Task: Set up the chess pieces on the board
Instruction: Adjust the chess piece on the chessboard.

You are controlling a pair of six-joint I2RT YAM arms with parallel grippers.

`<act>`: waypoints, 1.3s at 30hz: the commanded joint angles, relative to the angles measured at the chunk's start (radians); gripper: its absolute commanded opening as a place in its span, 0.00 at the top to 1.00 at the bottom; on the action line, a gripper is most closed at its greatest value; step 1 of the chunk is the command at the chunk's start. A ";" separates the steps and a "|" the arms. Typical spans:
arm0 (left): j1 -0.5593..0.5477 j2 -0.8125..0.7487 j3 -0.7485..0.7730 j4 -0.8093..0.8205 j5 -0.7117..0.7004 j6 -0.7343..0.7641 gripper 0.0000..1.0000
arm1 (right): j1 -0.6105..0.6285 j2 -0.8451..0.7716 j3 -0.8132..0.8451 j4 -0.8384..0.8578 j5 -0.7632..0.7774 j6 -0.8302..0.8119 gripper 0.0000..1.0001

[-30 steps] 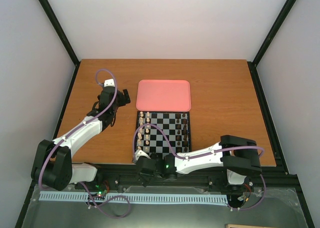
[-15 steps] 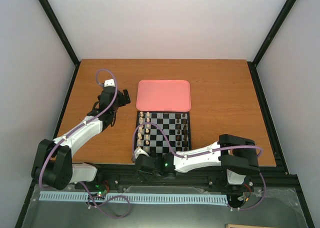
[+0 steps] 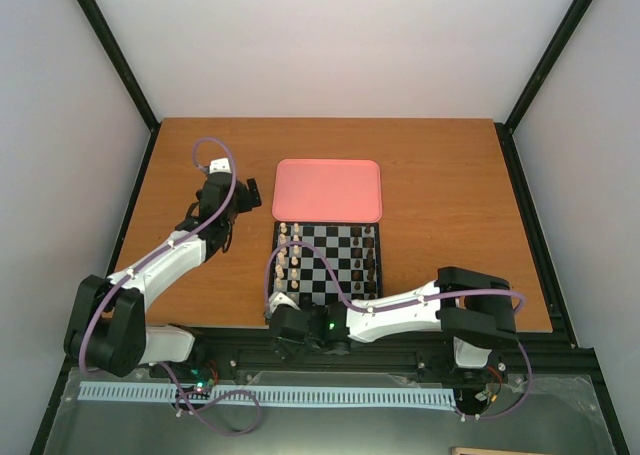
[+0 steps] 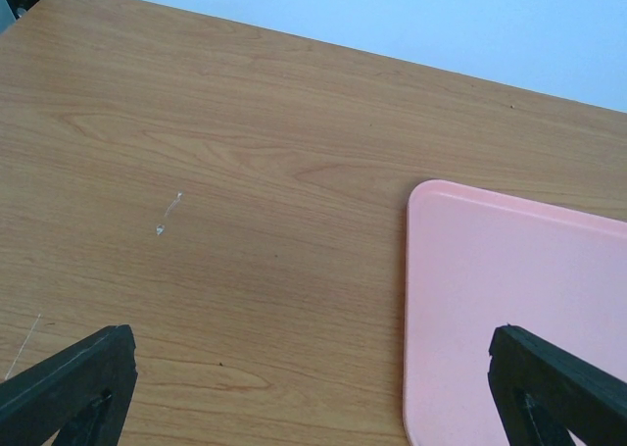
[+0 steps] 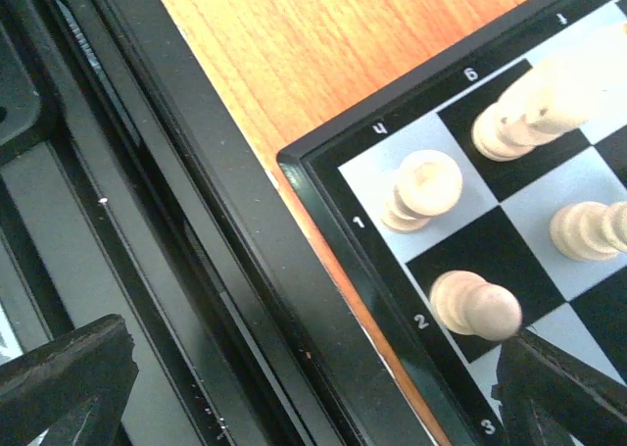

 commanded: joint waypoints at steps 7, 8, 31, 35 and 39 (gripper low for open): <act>-0.008 0.009 0.011 0.032 -0.011 0.013 0.00 | -0.003 -0.064 -0.009 -0.021 0.037 0.015 0.00; -0.008 0.009 0.011 0.031 -0.012 0.013 0.00 | -0.002 -0.062 -0.009 -0.020 0.025 0.016 0.00; -0.008 0.012 0.008 0.029 -0.024 0.012 0.00 | 0.041 0.029 0.050 -0.026 -0.030 -0.030 0.00; -0.010 0.011 0.008 0.030 -0.024 0.012 0.00 | 0.038 0.037 0.057 -0.018 -0.027 -0.037 0.00; -0.010 0.010 0.008 0.030 -0.025 0.014 0.00 | 0.033 0.038 0.058 -0.031 -0.001 -0.032 0.00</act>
